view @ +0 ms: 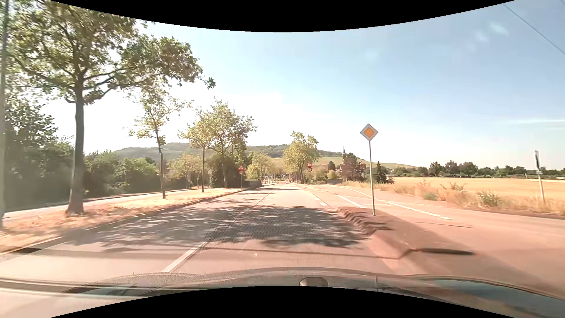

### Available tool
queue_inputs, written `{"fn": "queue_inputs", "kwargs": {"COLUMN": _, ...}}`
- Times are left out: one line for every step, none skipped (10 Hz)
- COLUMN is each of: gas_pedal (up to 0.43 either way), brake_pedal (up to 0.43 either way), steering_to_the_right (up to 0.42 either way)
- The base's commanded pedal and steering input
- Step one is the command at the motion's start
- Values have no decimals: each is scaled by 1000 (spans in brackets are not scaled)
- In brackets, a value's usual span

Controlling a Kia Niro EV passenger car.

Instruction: Follow the waypoints while adhering to traffic rules and regulations

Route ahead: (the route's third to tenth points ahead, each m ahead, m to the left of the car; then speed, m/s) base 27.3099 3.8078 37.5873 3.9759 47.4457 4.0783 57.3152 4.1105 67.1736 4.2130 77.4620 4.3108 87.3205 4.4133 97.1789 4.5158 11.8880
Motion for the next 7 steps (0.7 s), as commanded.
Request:
{"fn": "queue_inputs", "kwargs": {"gas_pedal": 59, "brake_pedal": 0, "steering_to_the_right": -2}}
{"fn": "queue_inputs", "kwargs": {"gas_pedal": 59, "brake_pedal": 0, "steering_to_the_right": -2}}
{"fn": "queue_inputs", "kwargs": {"gas_pedal": 59, "brake_pedal": 0, "steering_to_the_right": -2}}
{"fn": "queue_inputs", "kwargs": {"gas_pedal": 59, "brake_pedal": 0, "steering_to_the_right": -2}}
{"fn": "queue_inputs", "kwargs": {"gas_pedal": 59, "brake_pedal": 0, "steering_to_the_right": -3}}
{"fn": "queue_inputs", "kwargs": {"gas_pedal": 59, "brake_pedal": 0, "steering_to_the_right": -4}}
{"fn": "queue_inputs", "kwargs": {"gas_pedal": 59, "brake_pedal": 0, "steering_to_the_right": -5}}
